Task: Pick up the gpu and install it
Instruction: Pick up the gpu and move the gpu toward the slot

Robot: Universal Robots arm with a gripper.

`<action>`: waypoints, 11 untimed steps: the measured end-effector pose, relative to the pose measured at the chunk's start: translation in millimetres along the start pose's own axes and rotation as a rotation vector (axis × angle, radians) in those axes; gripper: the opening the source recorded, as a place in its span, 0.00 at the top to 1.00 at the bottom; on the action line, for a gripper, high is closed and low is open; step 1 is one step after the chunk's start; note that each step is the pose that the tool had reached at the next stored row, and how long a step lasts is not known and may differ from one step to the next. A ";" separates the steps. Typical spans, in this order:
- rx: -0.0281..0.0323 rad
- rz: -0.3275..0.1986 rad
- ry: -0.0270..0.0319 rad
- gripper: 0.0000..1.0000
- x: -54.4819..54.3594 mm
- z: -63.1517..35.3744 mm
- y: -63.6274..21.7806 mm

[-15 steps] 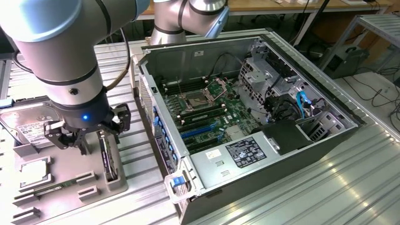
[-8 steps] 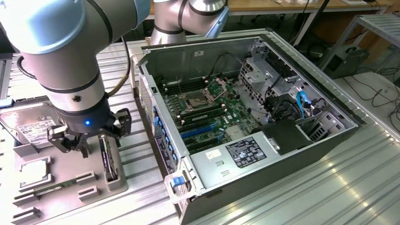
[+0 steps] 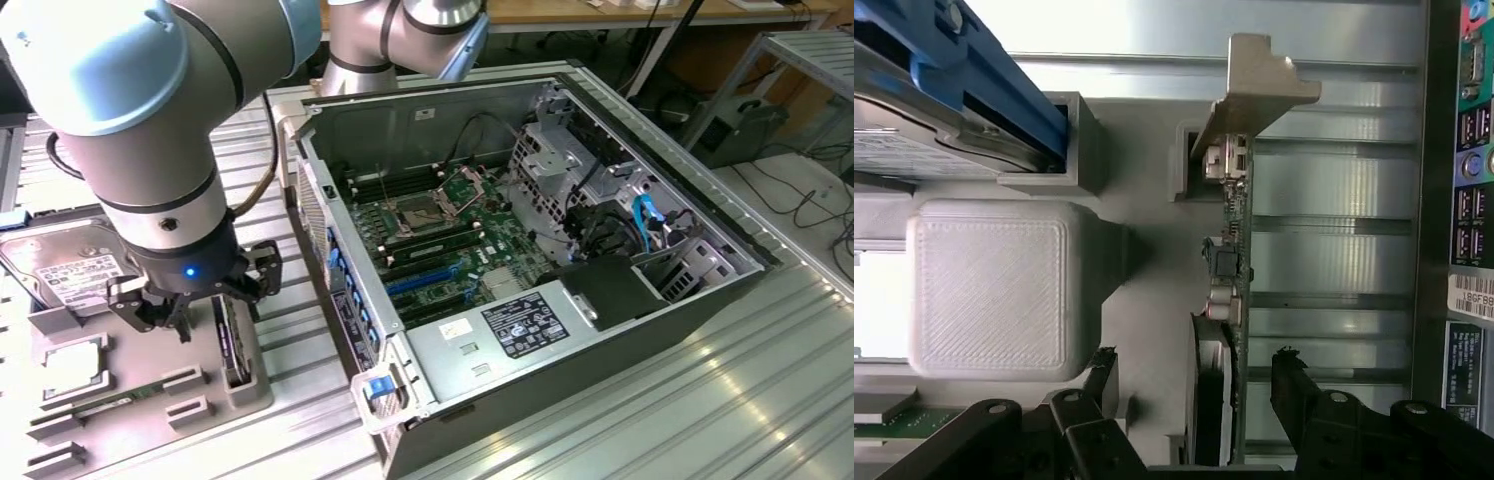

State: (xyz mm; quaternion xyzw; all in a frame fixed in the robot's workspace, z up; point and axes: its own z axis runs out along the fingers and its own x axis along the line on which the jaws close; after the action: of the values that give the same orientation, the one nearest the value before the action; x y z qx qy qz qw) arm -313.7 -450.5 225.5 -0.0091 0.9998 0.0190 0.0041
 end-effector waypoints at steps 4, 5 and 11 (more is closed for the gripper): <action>-0.0001 0.001 -0.0002 0.28 0.0 1.0 0.0; -0.0002 0.001 -0.0003 0.28 0.0 1.4 0.0; -0.0001 0.001 -0.0002 0.36 -0.5 3.5 -0.1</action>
State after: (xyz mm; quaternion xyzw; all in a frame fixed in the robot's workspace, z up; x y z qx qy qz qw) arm -313.2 -450.5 222.0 -0.0084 0.9998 0.0191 0.0041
